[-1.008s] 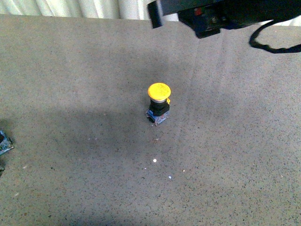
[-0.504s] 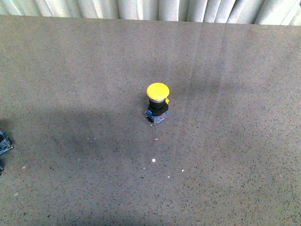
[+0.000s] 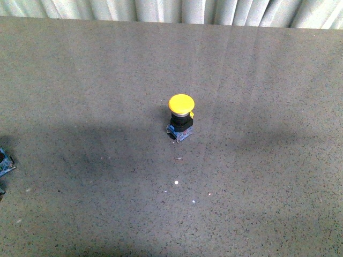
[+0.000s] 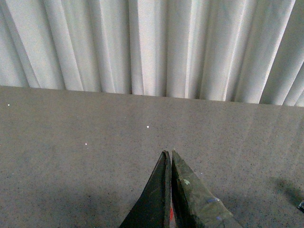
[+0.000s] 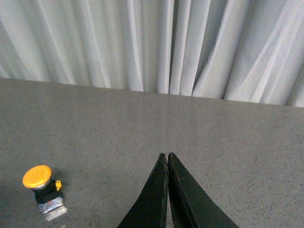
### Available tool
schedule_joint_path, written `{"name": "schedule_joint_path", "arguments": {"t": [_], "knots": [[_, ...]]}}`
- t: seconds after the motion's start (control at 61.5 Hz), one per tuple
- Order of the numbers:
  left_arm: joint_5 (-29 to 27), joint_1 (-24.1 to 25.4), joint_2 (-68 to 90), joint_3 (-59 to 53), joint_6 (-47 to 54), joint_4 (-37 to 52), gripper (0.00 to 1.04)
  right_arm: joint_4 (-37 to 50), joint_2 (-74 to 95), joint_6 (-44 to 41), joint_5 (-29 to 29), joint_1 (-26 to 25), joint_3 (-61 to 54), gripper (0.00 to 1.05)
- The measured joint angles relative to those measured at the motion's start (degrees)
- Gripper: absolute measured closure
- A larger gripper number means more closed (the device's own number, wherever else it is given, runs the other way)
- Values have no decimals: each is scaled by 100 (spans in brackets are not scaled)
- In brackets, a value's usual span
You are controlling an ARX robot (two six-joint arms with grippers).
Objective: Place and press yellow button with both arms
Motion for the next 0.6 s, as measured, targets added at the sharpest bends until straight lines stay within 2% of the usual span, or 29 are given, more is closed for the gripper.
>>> {"name": "schedule_joint_path", "arguments": {"t": [0.065, 0.146, 0.601], "knots": [[2, 0, 0, 0, 0, 0, 103, 184, -136, 7, -437, -323, -243, 103], [-2, 0, 0, 2, 0, 0, 103, -94, -439, 9, -466, -505, -385, 103], [0, 0, 0, 0, 0, 0, 103, -1836, -2396, 13, -496, -516, -396, 103]]}}
